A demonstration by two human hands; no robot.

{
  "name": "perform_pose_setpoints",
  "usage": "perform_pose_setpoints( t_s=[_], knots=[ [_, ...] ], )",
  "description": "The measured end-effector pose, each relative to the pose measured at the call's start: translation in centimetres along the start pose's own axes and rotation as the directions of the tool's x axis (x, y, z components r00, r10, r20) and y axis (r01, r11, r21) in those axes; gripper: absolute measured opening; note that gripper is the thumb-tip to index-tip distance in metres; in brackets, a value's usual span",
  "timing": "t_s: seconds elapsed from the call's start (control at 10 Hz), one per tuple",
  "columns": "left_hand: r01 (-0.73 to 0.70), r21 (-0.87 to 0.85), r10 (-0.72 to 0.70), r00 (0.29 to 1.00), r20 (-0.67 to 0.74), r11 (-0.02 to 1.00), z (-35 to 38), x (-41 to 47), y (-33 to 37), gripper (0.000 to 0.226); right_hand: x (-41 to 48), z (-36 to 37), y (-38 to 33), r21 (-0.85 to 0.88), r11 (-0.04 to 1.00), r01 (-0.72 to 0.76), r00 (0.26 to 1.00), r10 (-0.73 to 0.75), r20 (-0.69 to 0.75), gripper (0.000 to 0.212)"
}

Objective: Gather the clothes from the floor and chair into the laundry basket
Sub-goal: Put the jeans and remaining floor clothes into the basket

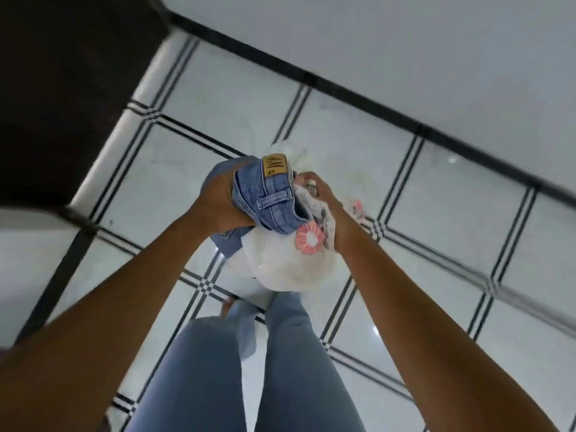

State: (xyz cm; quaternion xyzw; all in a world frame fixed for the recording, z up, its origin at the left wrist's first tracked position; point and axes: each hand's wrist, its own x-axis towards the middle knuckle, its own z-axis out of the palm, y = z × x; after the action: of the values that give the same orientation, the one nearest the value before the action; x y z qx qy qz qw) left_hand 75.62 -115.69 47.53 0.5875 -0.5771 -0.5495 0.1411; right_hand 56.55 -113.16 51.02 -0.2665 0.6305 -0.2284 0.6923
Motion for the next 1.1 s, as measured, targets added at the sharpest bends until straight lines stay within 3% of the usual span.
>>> perform_pose_setpoints(
  t_s=[0.1, 0.2, 0.3, 0.4, 0.5, 0.6, 0.7, 0.8, 0.9, 1.0, 1.1],
  knots=[
    [-0.018, -0.052, 0.012, 0.995, -0.100, 0.998, -6.2, -8.7, 3.3, 0.044, -5.1, 5.5, -5.0, -0.261, 0.904, 0.340, 0.906, -0.240, 0.348, 0.097],
    [-0.079, -0.013, 0.072, 0.955, -0.288, 0.997, -11.0, -17.8, 3.8, 0.032, -10.0, 13.1, -8.3, -0.395, 0.703, 0.591, 0.726, -0.250, 0.640, 0.108],
    [-0.122, 0.002, 0.102, 0.817, -0.568, 0.993, -15.7, -27.6, 0.7, 0.049, -15.5, 23.4, -9.5, -0.434, 0.458, 0.776, 0.583, -0.254, 0.772, 0.084],
    [-0.152, -0.096, 0.028, 0.656, -0.755, 0.984, -18.3, -36.5, -4.3, 0.053, -20.1, 33.6, -7.6, -0.358, 0.327, 0.875, 0.446, -0.251, 0.859, 0.064],
    [-0.112, -0.264, -0.170, 0.521, -0.837, 0.958, -18.8, -47.8, -8.1, 0.069, -25.4, 43.6, -3.1, -0.263, 0.224, 0.939, 0.322, -0.293, 0.900, 0.044],
    [-0.173, -0.373, -0.329, 0.237, -0.914, 0.912, -19.9, -53.4, -12.5, 0.066, -30.2, 51.0, 0.8, -0.134, 0.172, 0.976, 0.194, -0.407, 0.893, 0.040],
    [-0.345, -0.532, -0.541, 0.080, -0.838, 0.773, -20.9, -58.4, -17.3, 0.056, -33.7, 57.4, 3.4, -0.040, 0.182, 0.983, 0.124, -0.478, 0.870, 0.038],
    [-0.324, -0.682, -0.645, 0.231, -0.729, 0.655, -21.2, -61.0, -20.9, 0.131, -36.0, 62.1, 4.9, 0.010, 0.208, 0.978, 0.090, -0.466, 0.880, 0.034],
    [-0.536, -0.630, -0.630, 0.218, -0.746, 0.562, -21.8, -63.4, -25.0, 0.140, -37.4, 66.1, 7.3, 0.038, 0.306, 0.951, 0.096, -0.412, 0.906, 0.030],
    [-0.610, -0.609, -0.647, 0.198, -0.736, 0.507, -22.1, -65.5, -28.0, 0.114, -37.1, 69.6, 9.4, 0.037, 0.391, 0.919, 0.119, -0.368, 0.922, 0.032],
    [-0.621, -0.580, -0.642, 0.156, -0.750, 0.527, -22.3, -66.5, -31.0, 0.077, -34.5, 72.4, 11.7, 0.004, 0.501, 0.866, 0.185, -0.326, 0.927, 0.032]
  ],
)
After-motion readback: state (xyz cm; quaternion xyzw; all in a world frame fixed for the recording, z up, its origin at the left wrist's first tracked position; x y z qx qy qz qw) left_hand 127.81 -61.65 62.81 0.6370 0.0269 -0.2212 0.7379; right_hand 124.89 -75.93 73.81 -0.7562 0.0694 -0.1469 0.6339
